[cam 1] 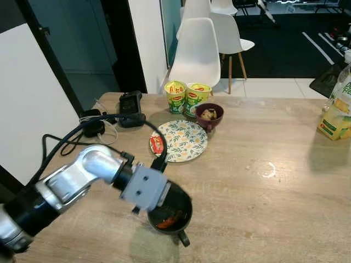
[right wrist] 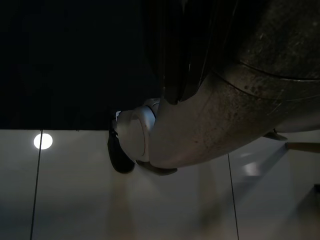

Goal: Restocking fridge

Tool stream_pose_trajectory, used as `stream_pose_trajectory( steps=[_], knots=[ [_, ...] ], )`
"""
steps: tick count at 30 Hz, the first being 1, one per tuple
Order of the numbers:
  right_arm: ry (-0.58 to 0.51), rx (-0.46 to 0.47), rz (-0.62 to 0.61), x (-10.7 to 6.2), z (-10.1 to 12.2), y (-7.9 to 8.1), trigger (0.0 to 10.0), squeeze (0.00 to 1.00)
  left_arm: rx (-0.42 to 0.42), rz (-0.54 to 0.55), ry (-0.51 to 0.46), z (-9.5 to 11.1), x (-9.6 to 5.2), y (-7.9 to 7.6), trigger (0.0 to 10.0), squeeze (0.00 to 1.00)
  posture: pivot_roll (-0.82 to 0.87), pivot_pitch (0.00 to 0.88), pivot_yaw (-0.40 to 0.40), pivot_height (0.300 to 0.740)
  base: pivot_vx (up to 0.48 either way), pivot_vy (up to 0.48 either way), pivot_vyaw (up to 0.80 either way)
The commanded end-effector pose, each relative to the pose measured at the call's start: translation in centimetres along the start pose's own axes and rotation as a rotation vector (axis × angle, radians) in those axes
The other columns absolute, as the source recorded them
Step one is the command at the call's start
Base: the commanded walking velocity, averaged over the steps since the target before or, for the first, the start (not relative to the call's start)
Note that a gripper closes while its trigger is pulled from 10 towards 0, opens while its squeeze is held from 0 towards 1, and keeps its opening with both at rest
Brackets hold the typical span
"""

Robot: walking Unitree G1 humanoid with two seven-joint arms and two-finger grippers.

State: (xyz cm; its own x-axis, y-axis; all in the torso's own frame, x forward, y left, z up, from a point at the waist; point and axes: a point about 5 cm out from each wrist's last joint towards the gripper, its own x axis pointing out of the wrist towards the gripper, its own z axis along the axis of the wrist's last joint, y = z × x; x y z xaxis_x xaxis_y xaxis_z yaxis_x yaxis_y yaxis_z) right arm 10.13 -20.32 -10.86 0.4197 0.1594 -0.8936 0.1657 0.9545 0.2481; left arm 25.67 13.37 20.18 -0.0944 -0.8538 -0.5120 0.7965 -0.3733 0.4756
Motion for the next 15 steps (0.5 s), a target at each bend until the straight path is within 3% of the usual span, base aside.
stream_pose_trajectory(
  steps=[1,10,15],
  knots=[
    [0.004,0.001,0.016,0.2,-0.1,0.5,10.0,0.0,0.024,0.03,0.035,-0.5,0.2,0.4,0.0,0.0,0.08,0.0,0.028,0.74,0.0,0.0,0.0],
    [0.0,0.021,0.014,0.2,-0.3,0.6,10.0,0.0,0.064,-0.006,0.083,-1.9,2.2,0.3,0.0,0.0,0.07,0.0,0.043,0.74,0.0,0.0,0.0],
    [-0.004,0.029,0.015,0.2,-0.3,0.7,10.0,0.0,0.111,-0.014,0.104,-2.1,3.1,1.2,0.0,0.0,0.06,0.0,0.054,0.74,0.0,0.0,0.0]
  ],
)
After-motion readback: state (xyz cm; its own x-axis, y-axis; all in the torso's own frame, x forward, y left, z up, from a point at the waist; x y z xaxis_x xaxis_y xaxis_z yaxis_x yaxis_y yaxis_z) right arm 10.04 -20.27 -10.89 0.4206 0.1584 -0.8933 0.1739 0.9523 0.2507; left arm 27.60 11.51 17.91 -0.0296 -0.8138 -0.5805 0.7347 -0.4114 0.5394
